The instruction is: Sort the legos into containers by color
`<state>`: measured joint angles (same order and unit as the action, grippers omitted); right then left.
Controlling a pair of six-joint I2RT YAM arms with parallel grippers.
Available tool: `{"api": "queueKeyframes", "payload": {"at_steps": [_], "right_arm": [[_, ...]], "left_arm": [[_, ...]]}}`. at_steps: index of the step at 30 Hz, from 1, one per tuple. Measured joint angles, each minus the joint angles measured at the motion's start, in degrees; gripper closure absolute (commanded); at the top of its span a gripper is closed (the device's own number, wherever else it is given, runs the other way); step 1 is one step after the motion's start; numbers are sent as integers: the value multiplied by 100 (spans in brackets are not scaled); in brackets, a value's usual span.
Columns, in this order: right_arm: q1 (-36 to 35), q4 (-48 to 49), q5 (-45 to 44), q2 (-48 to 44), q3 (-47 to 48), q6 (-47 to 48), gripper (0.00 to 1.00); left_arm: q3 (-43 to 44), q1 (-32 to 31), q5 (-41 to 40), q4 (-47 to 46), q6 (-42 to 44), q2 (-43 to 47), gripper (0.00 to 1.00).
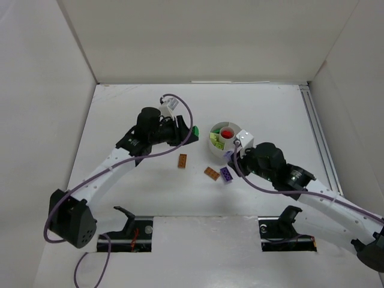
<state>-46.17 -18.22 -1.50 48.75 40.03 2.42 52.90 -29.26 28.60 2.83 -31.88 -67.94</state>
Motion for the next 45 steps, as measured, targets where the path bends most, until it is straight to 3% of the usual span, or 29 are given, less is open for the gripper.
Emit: {"api": "queueKeyframes", "payload": {"at_steps": [7,13,19,26,36,37,38,42,45], "right_arm": [[627,-564,-1493,-289,280,-599,95],[1373,-678,-1786,-175,573,-695,95],[1738,-811,-1777,-59,581,-660,95],[1910,-839,-1744,-61,592,-625,95],[1947,-839,-1722,81,592,-605,94],[1947,-841,-1718,96,592,-605,94],[1947,-837,-1716,103,592,-605,94],[1947,-839,-1714,111,592,-605,93],[1947,-839,-1714,111,592,-605,93]], "left_arm": [[1373,-11,-225,125,629,-1770,98],[3021,-260,-446,625,1519,-3265,94],[4022,-415,-382,1095,2100,-4024,89],[4583,-542,-378,1545,2402,-4625,89],[4653,-603,-367,1840,2422,-4852,84],[4677,-603,-365,1847,2424,-4863,82],[4699,-603,-363,1856,2424,-4883,71],[4732,-608,-361,1895,2435,-4931,57],[4732,-621,-378,1939,2435,-4933,54]]}}
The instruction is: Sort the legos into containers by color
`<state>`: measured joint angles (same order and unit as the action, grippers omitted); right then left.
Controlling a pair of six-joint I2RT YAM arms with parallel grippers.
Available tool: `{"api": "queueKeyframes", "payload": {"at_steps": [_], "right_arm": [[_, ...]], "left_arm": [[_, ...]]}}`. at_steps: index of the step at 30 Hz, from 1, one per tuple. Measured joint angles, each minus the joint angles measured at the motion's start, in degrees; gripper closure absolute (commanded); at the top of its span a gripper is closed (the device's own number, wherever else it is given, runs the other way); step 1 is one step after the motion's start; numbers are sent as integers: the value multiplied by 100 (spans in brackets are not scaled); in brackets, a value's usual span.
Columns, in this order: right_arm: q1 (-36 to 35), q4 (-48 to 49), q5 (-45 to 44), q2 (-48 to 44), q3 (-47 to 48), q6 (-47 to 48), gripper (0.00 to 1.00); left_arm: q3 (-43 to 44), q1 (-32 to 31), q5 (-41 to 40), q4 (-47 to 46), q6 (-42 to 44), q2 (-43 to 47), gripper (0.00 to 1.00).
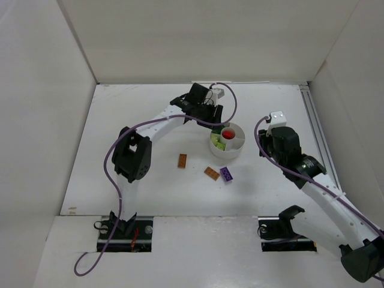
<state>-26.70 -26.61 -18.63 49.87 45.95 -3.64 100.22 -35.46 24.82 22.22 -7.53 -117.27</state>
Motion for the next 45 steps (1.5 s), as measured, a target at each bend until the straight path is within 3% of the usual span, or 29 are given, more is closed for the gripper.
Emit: {"api": "queueKeyframes", "payload": {"at_steps": [9,18,22,28,34,45], "right_arm": [[0,2,22,0,0,22,93],[0,219,367,179,0,197,90],[11,411,603,673,125,291,90],[50,566,796,1517,529,413,90],[151,765,1045,1786,577,452,90],[205,702,1690,2061,616,551,89]], "left_arm": [[4,-20,-4,20,-2,0,50],[404,-22,22,81,2,9,27],[535,20,20,76,2,166,24],[-138,356,-72,-295,-118,1165,14],[-1045,686,-304,-592,-354,2168,13],[-1274,704,-380,-636,-518,2122,15]]}}
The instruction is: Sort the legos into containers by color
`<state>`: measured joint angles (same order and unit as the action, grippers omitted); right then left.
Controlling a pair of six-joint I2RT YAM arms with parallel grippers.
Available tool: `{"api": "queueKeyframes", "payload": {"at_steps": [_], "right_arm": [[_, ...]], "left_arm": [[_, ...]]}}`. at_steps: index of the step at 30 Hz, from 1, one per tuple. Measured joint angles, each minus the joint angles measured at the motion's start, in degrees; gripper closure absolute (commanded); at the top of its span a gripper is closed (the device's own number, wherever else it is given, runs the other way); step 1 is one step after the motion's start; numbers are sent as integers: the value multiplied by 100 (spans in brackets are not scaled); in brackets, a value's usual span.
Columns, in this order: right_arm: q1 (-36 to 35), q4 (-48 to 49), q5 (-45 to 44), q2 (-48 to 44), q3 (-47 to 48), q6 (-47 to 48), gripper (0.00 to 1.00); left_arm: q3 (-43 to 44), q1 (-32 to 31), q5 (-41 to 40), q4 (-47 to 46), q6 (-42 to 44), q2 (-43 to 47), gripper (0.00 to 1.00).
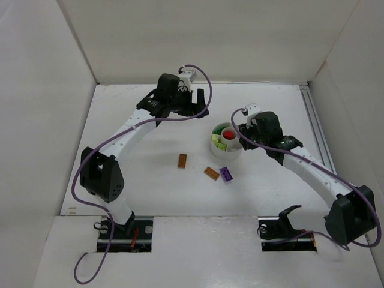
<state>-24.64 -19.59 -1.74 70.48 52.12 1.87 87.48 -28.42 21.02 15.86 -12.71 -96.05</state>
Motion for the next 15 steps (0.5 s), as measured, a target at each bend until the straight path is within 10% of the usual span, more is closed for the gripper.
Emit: {"api": "queueKeyframes", "payload": {"at_steps": [15], "right_arm": [[0,-48,334,-83,-131,7,89]], "left_arm": [[-107,0,-59,20,-39,0,15]]}}
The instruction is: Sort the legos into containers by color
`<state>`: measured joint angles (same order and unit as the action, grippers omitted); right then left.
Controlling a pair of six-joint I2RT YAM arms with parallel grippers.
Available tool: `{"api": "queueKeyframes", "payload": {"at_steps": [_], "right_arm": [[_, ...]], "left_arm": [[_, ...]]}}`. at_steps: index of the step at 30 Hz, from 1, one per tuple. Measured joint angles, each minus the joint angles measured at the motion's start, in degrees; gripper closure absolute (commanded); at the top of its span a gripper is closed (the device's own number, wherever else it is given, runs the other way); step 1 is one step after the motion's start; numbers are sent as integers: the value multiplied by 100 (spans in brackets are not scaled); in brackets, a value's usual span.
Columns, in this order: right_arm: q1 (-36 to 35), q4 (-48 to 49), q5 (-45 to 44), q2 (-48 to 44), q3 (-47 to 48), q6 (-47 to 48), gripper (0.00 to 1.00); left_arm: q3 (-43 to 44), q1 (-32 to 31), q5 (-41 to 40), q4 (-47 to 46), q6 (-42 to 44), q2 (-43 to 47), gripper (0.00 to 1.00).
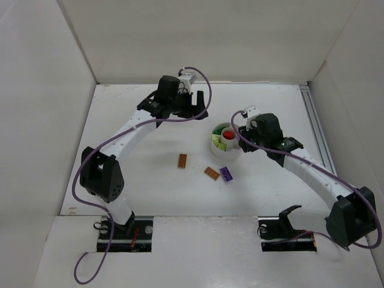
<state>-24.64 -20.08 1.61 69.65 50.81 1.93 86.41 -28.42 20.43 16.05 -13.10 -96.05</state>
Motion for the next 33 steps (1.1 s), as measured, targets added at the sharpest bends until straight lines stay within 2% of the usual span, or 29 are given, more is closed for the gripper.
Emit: {"api": "queueKeyframes", "payload": {"at_steps": [16,23,29,33], "right_arm": [[0,-2,59,-101,-20,22,89],[0,0,61,-103,-22,22,80],[0,68,87,-103,-116,22,80],[0,125,140,-98,-116,22,77]], "left_arm": [[-57,0,-122,9,-13,2,15],[-57,0,-160,24,-13,2,15],[-59,0,-205,50,-15,2,15],[-61,0,-227,50,-15,2,15]]}}
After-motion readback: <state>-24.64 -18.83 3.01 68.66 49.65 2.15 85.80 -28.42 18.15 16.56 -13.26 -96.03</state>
